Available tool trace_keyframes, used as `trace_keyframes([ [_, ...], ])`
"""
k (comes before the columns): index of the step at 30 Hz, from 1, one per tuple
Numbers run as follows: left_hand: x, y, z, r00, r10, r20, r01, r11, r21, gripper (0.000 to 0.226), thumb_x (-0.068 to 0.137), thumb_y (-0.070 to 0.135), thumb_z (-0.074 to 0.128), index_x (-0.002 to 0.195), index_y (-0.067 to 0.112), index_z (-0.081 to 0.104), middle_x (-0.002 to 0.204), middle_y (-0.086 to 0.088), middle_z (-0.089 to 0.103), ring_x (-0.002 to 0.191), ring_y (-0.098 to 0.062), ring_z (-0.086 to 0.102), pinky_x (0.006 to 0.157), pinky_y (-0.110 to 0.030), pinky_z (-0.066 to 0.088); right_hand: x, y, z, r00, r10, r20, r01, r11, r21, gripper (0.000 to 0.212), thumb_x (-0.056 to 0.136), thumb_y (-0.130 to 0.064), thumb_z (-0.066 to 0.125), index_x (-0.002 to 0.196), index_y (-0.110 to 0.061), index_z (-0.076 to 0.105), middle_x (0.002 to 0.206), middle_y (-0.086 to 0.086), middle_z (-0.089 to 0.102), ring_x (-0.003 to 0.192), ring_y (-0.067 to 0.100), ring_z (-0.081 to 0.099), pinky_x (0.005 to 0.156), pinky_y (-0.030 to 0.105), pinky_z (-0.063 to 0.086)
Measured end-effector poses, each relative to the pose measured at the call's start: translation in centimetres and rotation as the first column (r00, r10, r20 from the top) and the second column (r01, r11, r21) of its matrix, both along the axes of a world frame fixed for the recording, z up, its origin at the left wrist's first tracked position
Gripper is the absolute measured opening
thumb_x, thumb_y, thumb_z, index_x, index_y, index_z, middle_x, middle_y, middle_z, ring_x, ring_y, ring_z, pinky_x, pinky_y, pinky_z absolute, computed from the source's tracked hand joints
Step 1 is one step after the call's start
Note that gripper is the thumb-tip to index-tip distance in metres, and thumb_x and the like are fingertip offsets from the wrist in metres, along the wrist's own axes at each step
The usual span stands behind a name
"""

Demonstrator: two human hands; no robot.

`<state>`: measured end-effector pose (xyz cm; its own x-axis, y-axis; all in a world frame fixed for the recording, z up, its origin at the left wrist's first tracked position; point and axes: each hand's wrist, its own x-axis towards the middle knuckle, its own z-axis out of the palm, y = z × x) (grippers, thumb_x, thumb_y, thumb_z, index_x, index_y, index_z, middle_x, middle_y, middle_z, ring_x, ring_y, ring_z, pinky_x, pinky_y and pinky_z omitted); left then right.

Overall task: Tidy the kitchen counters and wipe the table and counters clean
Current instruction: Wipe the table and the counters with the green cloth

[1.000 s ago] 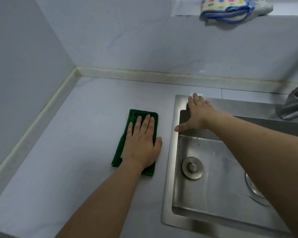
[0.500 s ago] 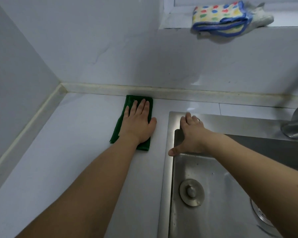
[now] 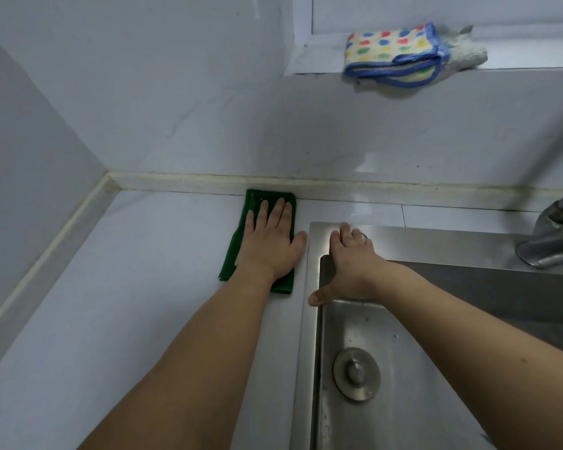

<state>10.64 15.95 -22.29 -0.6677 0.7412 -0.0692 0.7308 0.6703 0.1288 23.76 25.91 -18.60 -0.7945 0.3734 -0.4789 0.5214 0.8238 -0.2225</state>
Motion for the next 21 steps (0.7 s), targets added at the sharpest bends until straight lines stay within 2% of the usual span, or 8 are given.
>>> trace_keyframes([
  [12, 1.0, 1.1, 0.0, 0.999, -0.001, 0.039, 0.001, 1.000, 0.020, 0.062, 0.099, 0.041, 0.018, 0.154, 0.019, -0.001, 0.162, 0.001, -0.005, 0.148, -0.021, -0.008, 0.120, -0.043, -0.007, 0.4, 0.0, -0.4, 1.000, 0.002, -0.029, -0.002, 1.000, -0.019, 0.135, 0.064, -0.070, 0.070, 0.151, -0.009, -0.013, 0.156, 0.013, -0.024, 0.145, 0.030, -0.019, 0.119, 0.039, -0.007],
  [17, 1.5, 1.7, -0.1, 0.999, -0.035, 0.012, 0.036, 0.999, -0.002, 0.061, 0.099, 0.036, 0.017, 0.154, 0.018, -0.002, 0.162, 0.000, -0.005, 0.148, -0.024, -0.008, 0.120, -0.045, -0.005, 1.2, 0.4, -1.2, 0.999, 0.005, -0.054, -0.005, 1.000, -0.014, 0.135, 0.064, -0.077, 0.064, 0.150, -0.014, -0.018, 0.155, 0.007, -0.029, 0.143, 0.022, -0.025, 0.116, 0.035, -0.012],
  [21, 0.3, 1.5, 0.3, 0.993, -0.077, 0.092, 0.080, 0.996, -0.031, 0.061, 0.099, 0.034, 0.020, 0.154, 0.020, -0.004, 0.162, 0.002, -0.008, 0.148, -0.022, -0.009, 0.120, -0.041, -0.004, 1.3, 0.5, -1.6, 0.998, 0.015, -0.061, -0.016, 1.000, -0.011, 0.134, 0.063, -0.080, 0.060, 0.150, -0.016, -0.020, 0.155, 0.004, -0.031, 0.142, 0.020, -0.028, 0.118, 0.036, -0.013],
])
